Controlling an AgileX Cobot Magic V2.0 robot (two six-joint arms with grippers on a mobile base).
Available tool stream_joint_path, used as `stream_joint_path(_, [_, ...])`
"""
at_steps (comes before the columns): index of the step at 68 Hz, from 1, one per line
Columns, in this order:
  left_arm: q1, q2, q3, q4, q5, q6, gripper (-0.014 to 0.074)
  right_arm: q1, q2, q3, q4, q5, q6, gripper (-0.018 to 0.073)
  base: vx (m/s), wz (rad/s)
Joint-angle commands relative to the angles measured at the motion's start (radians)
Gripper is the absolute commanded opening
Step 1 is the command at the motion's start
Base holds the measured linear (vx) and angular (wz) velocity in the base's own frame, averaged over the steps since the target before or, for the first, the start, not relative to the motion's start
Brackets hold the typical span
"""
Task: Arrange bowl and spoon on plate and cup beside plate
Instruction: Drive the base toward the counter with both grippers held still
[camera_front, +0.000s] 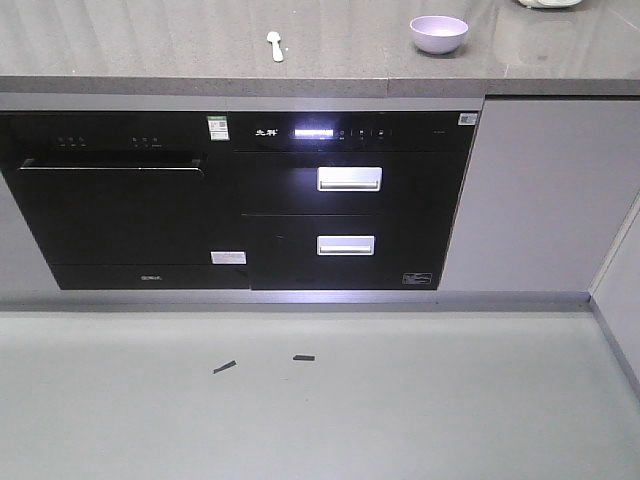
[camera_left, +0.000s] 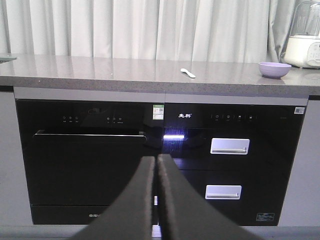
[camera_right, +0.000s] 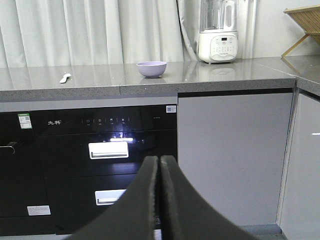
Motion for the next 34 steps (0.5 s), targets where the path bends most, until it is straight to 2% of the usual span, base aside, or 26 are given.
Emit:
stream_joint_path(1, [0.0,-0.017,0.03,-0.001,-0.07,-0.008,-0.0006,-0.007,-0.011,0.014,-0.007,-0.069,-0.001,-0.0005,0.06,0.01])
stream_joint_path(34, [0.0,-0.017,0.03,-0.001,-0.07,-0.008,-0.0006,-0.007,-0.011,0.014,-0.007,-0.069,-0.001,-0.0005,0.07,0.01])
